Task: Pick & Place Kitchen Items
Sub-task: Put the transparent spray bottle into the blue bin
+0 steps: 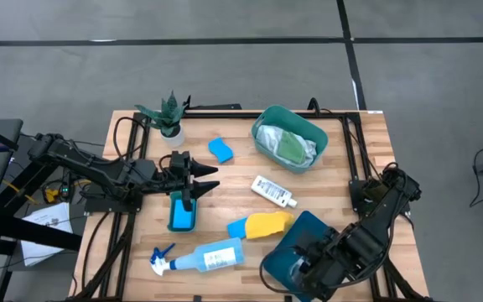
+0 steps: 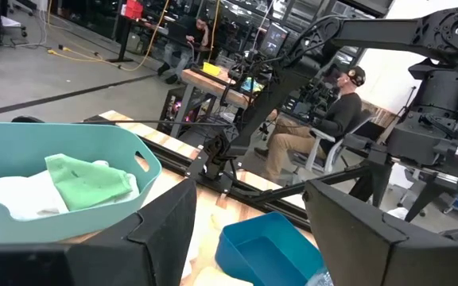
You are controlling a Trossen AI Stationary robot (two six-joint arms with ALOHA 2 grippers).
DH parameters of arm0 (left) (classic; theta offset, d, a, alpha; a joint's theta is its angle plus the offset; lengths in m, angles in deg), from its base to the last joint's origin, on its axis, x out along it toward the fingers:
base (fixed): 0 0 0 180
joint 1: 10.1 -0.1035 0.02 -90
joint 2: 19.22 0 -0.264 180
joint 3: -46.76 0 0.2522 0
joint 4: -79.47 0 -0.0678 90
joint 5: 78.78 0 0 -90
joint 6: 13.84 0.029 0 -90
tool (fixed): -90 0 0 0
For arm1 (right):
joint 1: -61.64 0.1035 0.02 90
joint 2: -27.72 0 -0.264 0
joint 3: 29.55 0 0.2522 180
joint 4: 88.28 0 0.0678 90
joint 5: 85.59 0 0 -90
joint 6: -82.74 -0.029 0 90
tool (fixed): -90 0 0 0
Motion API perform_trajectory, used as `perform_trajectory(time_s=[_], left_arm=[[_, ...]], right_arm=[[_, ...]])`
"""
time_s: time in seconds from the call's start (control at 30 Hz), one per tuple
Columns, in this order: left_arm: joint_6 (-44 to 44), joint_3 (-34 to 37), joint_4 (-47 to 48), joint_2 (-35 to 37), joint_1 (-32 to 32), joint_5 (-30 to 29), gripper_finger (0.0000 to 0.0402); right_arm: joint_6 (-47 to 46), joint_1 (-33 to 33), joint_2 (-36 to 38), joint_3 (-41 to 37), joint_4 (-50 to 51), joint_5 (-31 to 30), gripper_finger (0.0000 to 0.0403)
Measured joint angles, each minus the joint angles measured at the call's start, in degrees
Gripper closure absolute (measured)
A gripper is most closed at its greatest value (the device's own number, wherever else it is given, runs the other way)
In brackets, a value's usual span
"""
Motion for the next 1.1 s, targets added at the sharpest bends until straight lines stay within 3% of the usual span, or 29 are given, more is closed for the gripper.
perform_trajectory(time_s=[0.17, 0.33, 1.1], left_arm=[[0.0, 0.0, 0.0, 0.0, 0.0, 0.0, 0.017], [0.0, 0.0, -0.1, 0.0, 0.0, 0.0, 0.017], [0.0, 0.0, 0.0, 0.0, 0.0, 0.0, 0.017]], right_arm=[[1.5, 0.3, -1.5, 0.0, -0.1, 1.1, 0.0302], [2.2, 0.0, -1.7, 0.1, 0.3, 1.6, 0.0339], [-3.4, 1.8, -1.7, 0.2, 0.0, 3.1, 0.0343]])
